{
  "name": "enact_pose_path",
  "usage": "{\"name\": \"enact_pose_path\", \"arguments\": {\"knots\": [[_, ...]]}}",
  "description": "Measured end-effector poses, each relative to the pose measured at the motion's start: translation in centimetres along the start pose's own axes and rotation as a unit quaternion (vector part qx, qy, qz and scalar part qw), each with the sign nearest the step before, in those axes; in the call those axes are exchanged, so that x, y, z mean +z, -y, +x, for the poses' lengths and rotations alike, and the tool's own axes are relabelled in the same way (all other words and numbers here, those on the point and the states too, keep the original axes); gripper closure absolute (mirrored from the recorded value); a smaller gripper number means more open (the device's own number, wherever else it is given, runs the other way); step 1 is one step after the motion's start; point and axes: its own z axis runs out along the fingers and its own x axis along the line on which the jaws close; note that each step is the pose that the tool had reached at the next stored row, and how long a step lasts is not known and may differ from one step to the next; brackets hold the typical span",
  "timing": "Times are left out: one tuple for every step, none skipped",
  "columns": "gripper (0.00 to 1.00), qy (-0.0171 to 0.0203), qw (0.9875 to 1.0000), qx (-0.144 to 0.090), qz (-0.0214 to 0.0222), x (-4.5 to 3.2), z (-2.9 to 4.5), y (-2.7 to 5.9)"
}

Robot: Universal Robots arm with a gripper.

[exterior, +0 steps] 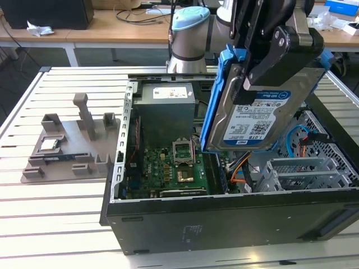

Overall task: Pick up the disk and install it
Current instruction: 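Pick up the disk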

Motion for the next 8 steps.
{"name": "enact_pose_path", "arguments": {"knots": [[0.63,0.0,1.0,0.0,0.0,0.02,0.01,0.22],[0.63,0.0,1.0,0.0,0.0,0.04,0.02,0.44],[0.63,0.0,1.0,0.0,0.0,0.04,0.02,0.68],[0.63,0.0,1.0,0.0,0.0,0.06,0.02,1.01],[0.63,0.0,1.0,0.0,0.0,0.07,0.03,1.33],[0.63,0.0001,1.0,0.0,0.0,0.07,0.03,1.49],[0.63,0.0,1.0,0.0,0.0,0.08,0.03,1.64],[0.63,0.0001,1.0,0.0,0.0,0.09,0.04,1.86]]}}
